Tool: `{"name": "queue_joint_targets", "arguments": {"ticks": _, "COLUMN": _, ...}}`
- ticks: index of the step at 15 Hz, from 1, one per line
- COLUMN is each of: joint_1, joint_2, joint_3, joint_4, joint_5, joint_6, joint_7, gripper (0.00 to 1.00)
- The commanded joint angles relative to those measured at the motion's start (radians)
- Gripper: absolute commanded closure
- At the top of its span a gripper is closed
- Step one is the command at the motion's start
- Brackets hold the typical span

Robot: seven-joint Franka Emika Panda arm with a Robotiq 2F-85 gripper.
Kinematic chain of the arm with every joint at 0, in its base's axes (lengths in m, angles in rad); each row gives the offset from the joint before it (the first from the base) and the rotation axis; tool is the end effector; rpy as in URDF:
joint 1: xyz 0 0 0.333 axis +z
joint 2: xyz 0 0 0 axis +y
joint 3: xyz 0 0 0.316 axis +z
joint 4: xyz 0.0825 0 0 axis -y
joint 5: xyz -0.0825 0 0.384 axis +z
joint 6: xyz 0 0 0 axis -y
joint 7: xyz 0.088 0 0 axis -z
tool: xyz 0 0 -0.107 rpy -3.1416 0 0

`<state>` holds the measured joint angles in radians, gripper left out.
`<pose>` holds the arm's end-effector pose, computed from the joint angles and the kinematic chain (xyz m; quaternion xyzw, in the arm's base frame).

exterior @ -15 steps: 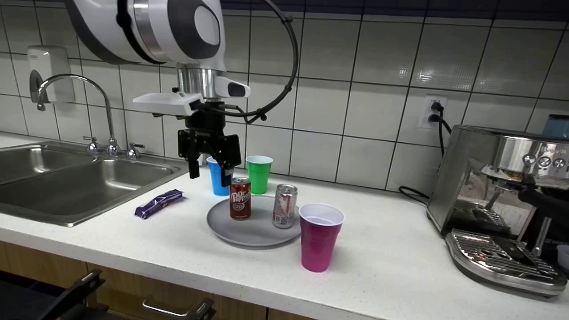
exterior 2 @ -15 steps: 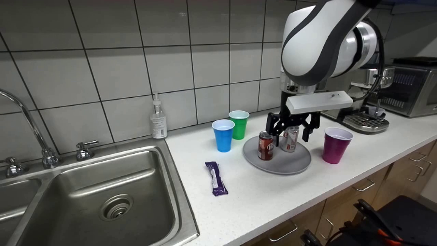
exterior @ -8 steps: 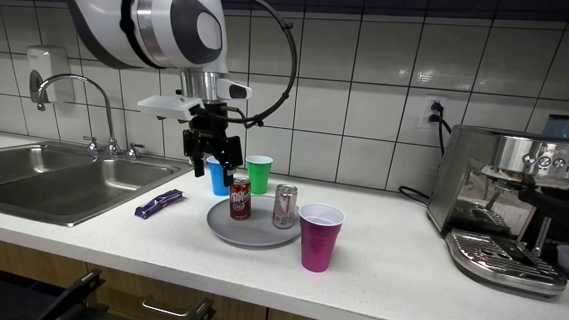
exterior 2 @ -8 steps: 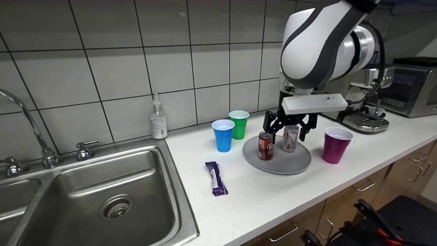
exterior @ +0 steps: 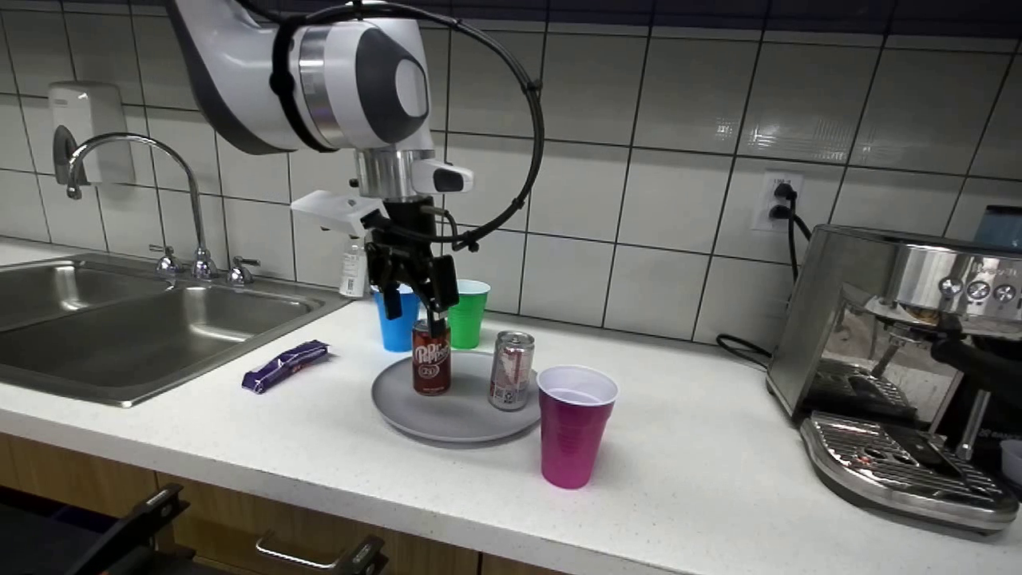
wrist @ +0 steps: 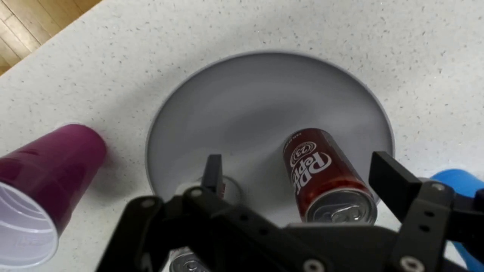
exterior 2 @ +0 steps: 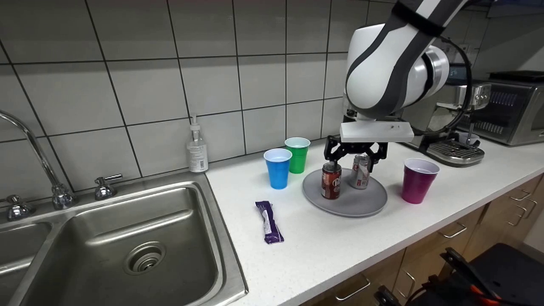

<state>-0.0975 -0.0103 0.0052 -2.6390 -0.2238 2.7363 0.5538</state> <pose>0.4366 -0.0318 0.2583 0.9728 -0.2201 0.0633 0.0360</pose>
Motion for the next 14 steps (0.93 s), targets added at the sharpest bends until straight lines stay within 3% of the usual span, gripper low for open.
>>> {"name": "queue_joint_targets", "arguments": {"ticks": 1, "joint_1": 0.016, "joint_2": 0.082, "joint_3": -0.031, "joint_4": 0.078, "joint_5": -0.052, "joint_6": 0.021, "joint_7": 0.091, "gripper": 0.0}}
{"name": "queue_joint_targets", "arguments": {"ticks": 14, "joint_1": 0.151, "joint_2": 0.24, "joint_3": -0.13, "joint_4": 0.232, "joint_5": -0.036, "joint_6": 0.03, "joint_7": 0.161, "gripper": 0.0}}
